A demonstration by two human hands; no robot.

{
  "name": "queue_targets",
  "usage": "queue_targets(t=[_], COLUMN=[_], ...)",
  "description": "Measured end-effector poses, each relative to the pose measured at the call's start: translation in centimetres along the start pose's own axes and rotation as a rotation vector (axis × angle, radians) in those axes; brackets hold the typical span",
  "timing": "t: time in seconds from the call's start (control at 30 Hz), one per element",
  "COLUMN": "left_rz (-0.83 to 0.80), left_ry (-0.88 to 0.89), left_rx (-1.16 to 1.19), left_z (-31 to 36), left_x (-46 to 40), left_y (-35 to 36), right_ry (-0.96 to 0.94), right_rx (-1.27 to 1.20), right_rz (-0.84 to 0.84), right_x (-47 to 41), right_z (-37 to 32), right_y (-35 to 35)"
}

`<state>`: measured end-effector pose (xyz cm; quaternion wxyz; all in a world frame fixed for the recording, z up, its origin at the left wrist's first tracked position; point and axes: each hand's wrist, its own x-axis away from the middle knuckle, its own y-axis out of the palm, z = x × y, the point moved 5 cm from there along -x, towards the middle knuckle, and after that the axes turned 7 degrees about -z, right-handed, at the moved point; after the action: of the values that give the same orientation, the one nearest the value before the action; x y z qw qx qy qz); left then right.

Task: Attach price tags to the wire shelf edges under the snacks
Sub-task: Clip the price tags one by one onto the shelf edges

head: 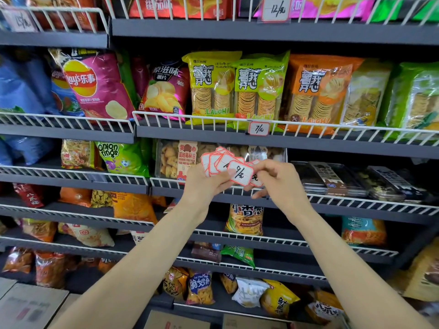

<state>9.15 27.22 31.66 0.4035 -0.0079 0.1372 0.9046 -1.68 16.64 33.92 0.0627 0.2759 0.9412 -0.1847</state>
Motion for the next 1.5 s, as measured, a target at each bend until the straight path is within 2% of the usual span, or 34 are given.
queue_targets(t=[0.07,0.43,0.53,0.63,0.9,1.17,1.5], left_rz=[0.015,-0.016,0.029,0.062,-0.062,-0.118,-0.129], left_ry=[-0.004,-0.027,-0.013,-0.021,-0.048,-0.04,-0.069], left_rx=[-0.015,0.029,0.034,0.038,0.105,0.151,0.117], left_z=[-0.2,-0.2,0.0,0.1,0.3,0.9,0.8], left_x=[-0.1,-0.6,-0.6,-0.6,-0.3,-0.2,-0.1], left_y=[0.2,-0.6,-0.8,-0.8,0.3,-0.6,-0.9], right_ry=[-0.001,0.04,-0.009,-0.058,-0.045,0.005,0.005], right_rx=[-0.039,0.104,0.085,0.173,0.146,0.006,0.002], right_rz=[0.017,0.011,0.068,0.086,0.04,0.159,-0.034], right_x=[0.0,-0.9,-1.2,-1.4,-1.4,-1.6,-1.4], right_z=[0.1,1.7,1.1,0.3,-0.4,0.7,0.3], right_y=[0.0,-1.0,-1.1,-0.8,0.0,-1.8,-1.1])
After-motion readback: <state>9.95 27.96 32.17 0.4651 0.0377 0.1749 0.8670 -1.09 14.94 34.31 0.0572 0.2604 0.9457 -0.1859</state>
